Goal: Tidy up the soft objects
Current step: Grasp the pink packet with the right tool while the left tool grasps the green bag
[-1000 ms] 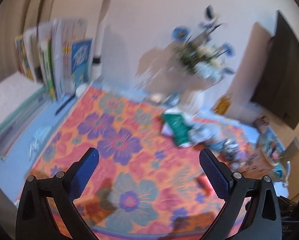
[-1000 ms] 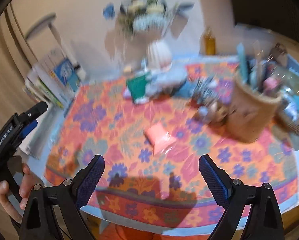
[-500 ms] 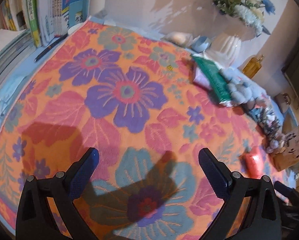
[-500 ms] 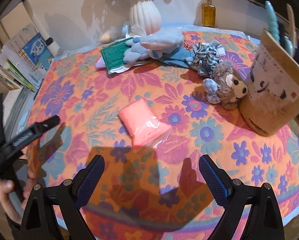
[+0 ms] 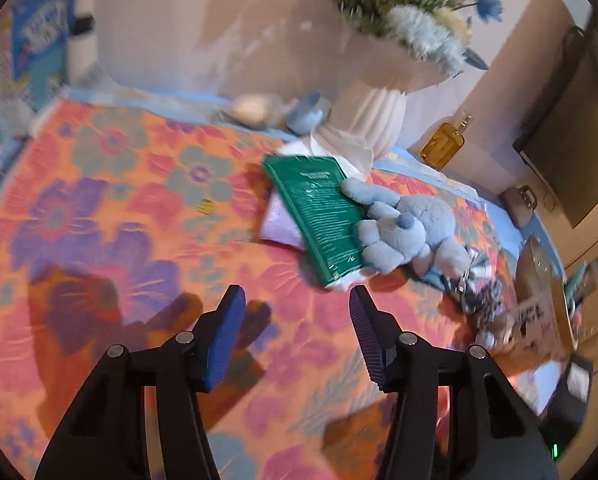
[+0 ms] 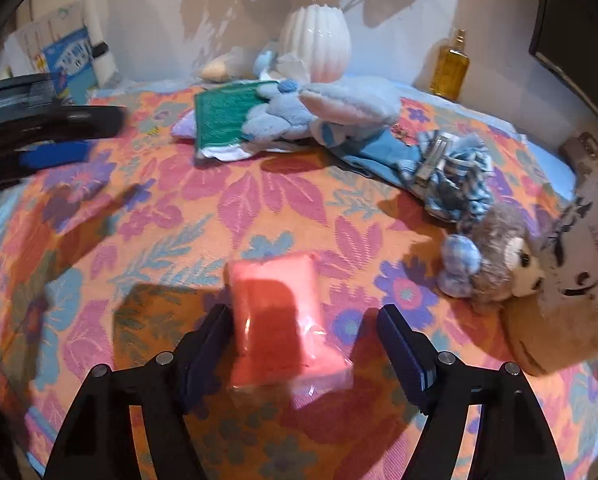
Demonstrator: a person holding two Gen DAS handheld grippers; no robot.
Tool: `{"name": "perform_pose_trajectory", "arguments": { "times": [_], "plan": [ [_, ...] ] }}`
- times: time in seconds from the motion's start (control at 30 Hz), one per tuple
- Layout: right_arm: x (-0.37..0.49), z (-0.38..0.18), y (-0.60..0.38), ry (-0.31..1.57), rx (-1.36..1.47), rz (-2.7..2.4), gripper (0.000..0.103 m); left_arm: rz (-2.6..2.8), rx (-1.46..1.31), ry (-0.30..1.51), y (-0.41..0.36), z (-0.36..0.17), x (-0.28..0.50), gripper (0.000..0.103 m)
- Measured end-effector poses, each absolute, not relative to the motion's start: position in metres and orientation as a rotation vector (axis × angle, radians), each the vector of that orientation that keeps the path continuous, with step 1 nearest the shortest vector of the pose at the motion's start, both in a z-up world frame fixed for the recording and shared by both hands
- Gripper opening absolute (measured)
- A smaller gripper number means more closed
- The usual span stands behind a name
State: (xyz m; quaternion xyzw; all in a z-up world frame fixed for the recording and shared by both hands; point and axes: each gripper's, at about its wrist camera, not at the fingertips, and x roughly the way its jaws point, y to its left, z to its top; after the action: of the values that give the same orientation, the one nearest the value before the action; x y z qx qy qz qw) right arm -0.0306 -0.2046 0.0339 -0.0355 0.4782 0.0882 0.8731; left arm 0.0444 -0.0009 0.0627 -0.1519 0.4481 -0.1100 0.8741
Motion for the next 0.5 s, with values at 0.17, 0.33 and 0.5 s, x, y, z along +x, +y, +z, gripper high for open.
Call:
{"name": "perform_pose_trajectory", "arguments": {
  "times": [0.17,0.33,0.5],
  "plan": [
    [-0.026,0.032,-0.205,0.985,-0.067,0.222,0.074,-0.244,-0.386,0.979,-0.016,0.035,0.08,0.051],
    [-0.031,0.034,-0.196,0.944,-0.104,0.241,0.051,-0.255,-0.364,0.984,-0.034,0.028,0.091,0.051],
    [-0.037,0.035,-0.19,0.906,-0.146,0.187,0.039,-0.241,-0.33,0.977,-0.05,0.027,0.104,0.036]
  ]
}}
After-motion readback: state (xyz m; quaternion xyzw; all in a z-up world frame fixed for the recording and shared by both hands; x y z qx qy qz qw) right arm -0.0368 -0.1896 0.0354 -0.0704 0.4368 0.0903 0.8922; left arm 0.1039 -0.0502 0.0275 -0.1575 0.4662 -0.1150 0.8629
